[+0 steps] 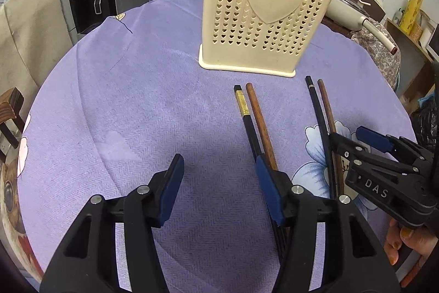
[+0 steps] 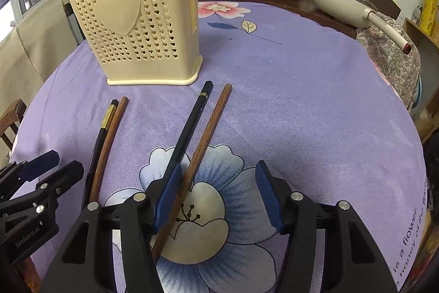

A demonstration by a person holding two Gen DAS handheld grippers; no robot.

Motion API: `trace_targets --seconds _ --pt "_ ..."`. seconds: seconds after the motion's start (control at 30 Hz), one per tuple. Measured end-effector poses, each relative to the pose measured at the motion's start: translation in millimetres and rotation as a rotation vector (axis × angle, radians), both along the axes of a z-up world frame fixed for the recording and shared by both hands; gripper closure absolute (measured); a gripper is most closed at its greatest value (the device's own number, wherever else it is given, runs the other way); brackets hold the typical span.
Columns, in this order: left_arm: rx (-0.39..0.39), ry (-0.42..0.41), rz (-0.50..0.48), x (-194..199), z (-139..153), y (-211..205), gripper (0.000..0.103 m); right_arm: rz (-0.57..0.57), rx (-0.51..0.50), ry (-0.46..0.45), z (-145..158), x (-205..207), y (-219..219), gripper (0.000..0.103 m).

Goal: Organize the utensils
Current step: 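Move the left tool to the gold-tipped black chopstick while the right tool approaches a wooden chopstick, then close the left tool on the black chopstick while the right tool closes on a wooden chopstick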

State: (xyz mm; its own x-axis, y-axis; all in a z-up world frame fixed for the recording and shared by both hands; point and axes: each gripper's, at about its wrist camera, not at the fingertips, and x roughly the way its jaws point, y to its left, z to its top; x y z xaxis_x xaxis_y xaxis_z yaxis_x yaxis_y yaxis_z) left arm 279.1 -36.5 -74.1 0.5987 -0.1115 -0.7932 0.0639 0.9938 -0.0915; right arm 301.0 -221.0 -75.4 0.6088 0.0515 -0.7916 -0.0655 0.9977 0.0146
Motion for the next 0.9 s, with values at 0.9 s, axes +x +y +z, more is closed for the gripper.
trace_targets --seconds 0.9 --pt "0.000 0.022 -0.014 25 -1 -13 0.050 -0.027 0.014 -0.018 -1 20 -8 0.067"
